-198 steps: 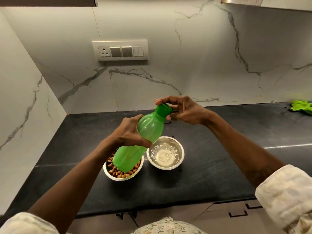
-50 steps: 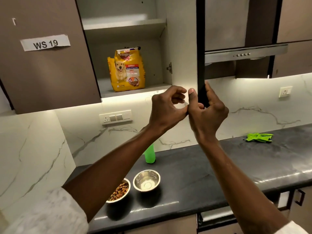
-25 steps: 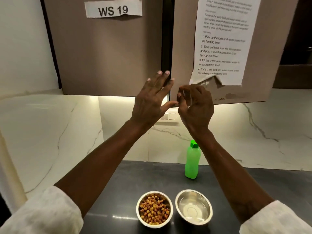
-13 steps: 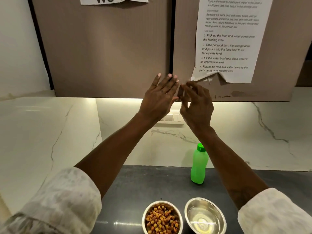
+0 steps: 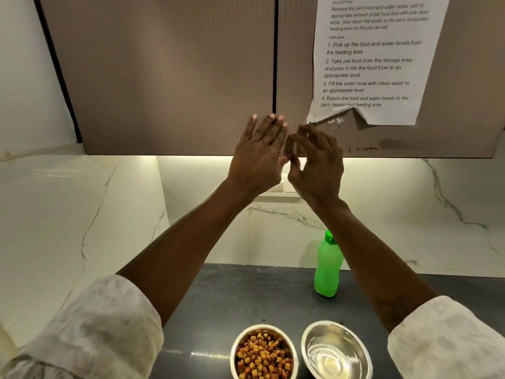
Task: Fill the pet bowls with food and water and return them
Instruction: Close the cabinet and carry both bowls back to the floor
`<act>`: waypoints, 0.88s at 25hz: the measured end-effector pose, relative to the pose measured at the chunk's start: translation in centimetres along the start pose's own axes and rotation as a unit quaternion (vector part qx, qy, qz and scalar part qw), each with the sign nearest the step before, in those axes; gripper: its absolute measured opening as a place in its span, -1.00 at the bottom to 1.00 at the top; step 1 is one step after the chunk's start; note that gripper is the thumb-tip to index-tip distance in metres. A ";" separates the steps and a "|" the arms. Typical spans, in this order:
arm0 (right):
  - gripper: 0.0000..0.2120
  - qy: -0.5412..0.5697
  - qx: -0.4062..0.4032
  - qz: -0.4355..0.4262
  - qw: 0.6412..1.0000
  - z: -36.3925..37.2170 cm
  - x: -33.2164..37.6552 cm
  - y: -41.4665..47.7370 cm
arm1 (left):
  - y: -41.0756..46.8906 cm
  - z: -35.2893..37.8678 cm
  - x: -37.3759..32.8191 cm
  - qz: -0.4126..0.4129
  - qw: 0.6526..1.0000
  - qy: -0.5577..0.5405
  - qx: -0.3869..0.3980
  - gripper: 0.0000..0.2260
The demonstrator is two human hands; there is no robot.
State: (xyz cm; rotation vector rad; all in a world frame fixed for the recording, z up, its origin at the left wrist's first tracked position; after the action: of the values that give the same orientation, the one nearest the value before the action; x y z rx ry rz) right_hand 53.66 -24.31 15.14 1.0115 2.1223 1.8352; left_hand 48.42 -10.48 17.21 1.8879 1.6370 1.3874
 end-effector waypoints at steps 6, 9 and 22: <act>-0.62 0.031 0.060 -0.010 0.998 0.3 -1.3 -4.3 | -4.8 0.9 -1.1 0.033 0.996 -0.065 -0.048 -0.44; -0.61 0.026 0.084 -0.021 0.996 0.7 -2.2 -7.0 | -7.7 1.7 -2.1 0.028 0.994 -0.092 -0.042 -0.46; -0.60 0.007 0.328 0.096 0.940 1.4 -8.9 -20.7 | -24.6 8.1 -7.8 -0.122 0.939 -0.222 0.232 -0.39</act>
State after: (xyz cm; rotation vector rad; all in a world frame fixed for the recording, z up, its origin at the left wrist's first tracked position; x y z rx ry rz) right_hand 53.27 -28.72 -6.99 1.3689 2.8068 1.1888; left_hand 40.68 -6.62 -8.45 1.9485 1.9739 0.4485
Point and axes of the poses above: each hand's wrist, its own y-axis towards the middle knuckle, its own z-axis out of the palm, x = y × z, the point moved 3 cm from there along y, towards the middle knuckle, and after that the axes turned 7 degrees about z, right-handed, at the moved point
